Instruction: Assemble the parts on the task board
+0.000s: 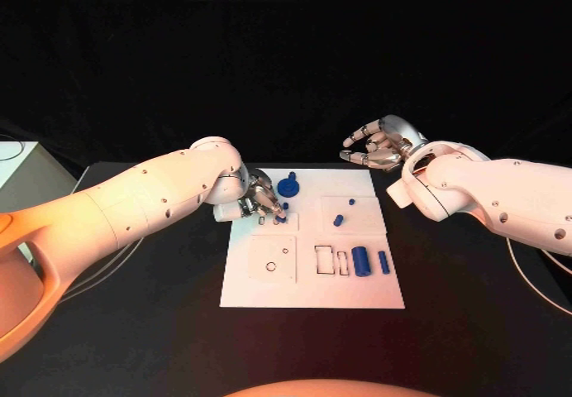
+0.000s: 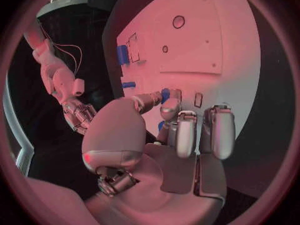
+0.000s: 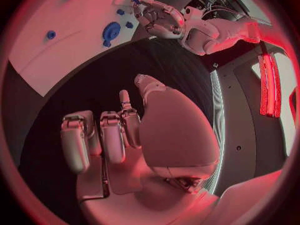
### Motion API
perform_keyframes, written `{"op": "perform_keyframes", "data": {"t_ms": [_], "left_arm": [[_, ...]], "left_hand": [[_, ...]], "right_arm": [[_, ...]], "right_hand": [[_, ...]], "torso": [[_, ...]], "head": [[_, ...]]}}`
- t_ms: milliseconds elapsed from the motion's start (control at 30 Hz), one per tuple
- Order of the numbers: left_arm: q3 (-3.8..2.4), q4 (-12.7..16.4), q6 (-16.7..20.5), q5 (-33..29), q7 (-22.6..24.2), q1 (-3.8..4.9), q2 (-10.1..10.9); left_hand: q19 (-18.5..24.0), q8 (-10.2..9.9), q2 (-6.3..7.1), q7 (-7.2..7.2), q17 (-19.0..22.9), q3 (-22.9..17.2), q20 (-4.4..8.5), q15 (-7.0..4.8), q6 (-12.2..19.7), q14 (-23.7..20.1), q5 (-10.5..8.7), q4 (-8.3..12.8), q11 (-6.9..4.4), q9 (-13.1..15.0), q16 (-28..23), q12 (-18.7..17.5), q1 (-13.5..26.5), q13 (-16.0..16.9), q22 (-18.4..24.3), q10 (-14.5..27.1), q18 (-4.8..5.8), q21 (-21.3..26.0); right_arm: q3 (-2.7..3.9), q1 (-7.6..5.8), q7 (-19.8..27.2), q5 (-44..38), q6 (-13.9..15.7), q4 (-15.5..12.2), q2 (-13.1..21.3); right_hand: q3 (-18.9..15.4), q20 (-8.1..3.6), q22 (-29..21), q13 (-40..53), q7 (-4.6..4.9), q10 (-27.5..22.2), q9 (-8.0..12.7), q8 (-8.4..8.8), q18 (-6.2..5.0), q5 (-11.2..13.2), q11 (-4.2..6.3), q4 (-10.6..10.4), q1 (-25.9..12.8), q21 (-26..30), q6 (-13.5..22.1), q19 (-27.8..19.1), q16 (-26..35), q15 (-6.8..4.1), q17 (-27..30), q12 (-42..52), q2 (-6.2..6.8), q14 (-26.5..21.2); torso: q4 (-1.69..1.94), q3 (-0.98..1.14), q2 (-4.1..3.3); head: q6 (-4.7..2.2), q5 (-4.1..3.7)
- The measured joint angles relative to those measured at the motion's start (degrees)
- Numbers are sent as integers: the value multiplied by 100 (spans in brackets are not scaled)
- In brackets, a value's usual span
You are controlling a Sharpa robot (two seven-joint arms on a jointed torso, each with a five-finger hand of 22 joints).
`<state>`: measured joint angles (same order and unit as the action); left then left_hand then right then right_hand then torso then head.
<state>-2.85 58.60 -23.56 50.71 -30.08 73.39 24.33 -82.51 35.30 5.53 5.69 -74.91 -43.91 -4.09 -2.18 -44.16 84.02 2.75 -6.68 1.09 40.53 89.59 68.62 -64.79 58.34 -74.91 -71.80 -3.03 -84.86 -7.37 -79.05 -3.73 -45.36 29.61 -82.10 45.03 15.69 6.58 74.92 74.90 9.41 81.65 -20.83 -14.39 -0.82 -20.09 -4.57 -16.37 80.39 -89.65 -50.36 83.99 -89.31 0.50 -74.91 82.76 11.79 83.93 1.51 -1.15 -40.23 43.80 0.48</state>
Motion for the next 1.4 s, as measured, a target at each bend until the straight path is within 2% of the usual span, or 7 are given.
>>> {"op": "perform_keyframes", "data": {"t_ms": [167, 333, 467, 600, 667, 1000, 1400], "left_arm": [[-6, 124, 53, -83, -5, 0, 140], [-9, 263, 94, -106, -11, 3, 260], [-9, 344, 159, -61, -11, 3, 295], [-7, 390, 252, 32, -11, 3, 304], [-5, 403, 305, 87, -10, 3, 306], [17, 428, 619, 406, -5, 0, 253], [195, 539, 803, 823, -3, -7, 233]], "left_hand": [[0, 343, 49, 0, 0, -46, 41, -23, 0, 2, 50, -46, -58, 0, 0, -4, 108, 35, 0, -58, 0, 0], [-133, 879, 274, -2, 0, -92, 174, -142, -2, -18, 1683, -92, -192, 0, 22, 194, 531, 245, 0, -301, 0, -116], [-153, 964, 338, -58, 0, -92, 194, -194, -102, -6, 2321, -92, -270, 7, 22, 256, 708, 340, 0, -442, 0, -151], [-142, 965, 347, -60, 0, -74, 225, -210, -104, 10, 2500, -74, -278, 17, 22, 297, 745, 393, 0, -487, 91, -151], [-153, 965, 369, -61, 0, -59, 236, -216, -106, 11, 2576, -59, -290, 404, 22, 306, 768, 421, 0, -505, 92, -173], [-153, 964, 391, -67, 0, -59, 236, -234, -154, -7, 2633, -59, -292, 425, 22, 343, 790, 457, 0, -542, 91, -173], [-153, 962, 436, -79, 0, -59, 235, -233, -167, -7, 2657, -59, -291, 769, 22, 343, 834, 457, 0, -542, 90, -173]], "right_arm": [[0, 1, -10, -17, -24, 3, 5], [0, 1, -19, -33, -37, 10, 19], [-1, 1, -24, -43, -44, 17, 22], [-1, 1, -27, -50, -48, 27, 24], [-1, 1, -28, -53, -51, 31, 24], [-1, 3, -32, -61, -63, 35, 23], [-2, 4, -36, -79, -80, 31, 27]], "right_hand": [[0, 0, 0, 3, 0, 0, 0, 0, 0, 0, 0, 0, 0, 0, 0, 0, 0, 0, 0, 0, 0, 0], [0, 0, 0, 5, 0, 0, 0, 0, 0, 0, 0, 0, 0, 0, 0, 0, 0, 0, 0, 0, 0, 0], [0, 0, -1, 4, 0, 0, 0, 0, 0, 0, 0, 0, -23, 0, 0, 0, 22, 0, 0, 0, 23, 0], [0, 0, -1, 4, 0, 0, 0, 0, 0, 0, 0, 0, -23, 0, 0, 0, 22, 0, 0, 0, 23, 0], [0, 0, -1, 4, 0, 0, 0, 0, 0, 0, 0, 0, -23, 0, 0, 0, 22, 0, 0, 0, 23, 0], [0, 0, -1, 3, 0, 0, 1, 0, 0, 0, 0, 0, -23, 0, 0, 0, 22, 0, 0, 0, 22, 0], [0, 0, 3, 2, 0, 0, 2, 0, 0, 0, 0, 0, -23, 0, 0, 0, 22, 0, 0, 0, 22, 0]], "torso": [[3, 1, 1], [5, 2, 2], [3, 2, -1], [0, 0, -4], [-1, -1, -5], [-9, -2, -15], [-13, -1, -19]], "head": [[-7, 3], [-14, 12], [-19, 25], [-21, 37], [-21, 44], [-25, 70], [19, 80]]}}
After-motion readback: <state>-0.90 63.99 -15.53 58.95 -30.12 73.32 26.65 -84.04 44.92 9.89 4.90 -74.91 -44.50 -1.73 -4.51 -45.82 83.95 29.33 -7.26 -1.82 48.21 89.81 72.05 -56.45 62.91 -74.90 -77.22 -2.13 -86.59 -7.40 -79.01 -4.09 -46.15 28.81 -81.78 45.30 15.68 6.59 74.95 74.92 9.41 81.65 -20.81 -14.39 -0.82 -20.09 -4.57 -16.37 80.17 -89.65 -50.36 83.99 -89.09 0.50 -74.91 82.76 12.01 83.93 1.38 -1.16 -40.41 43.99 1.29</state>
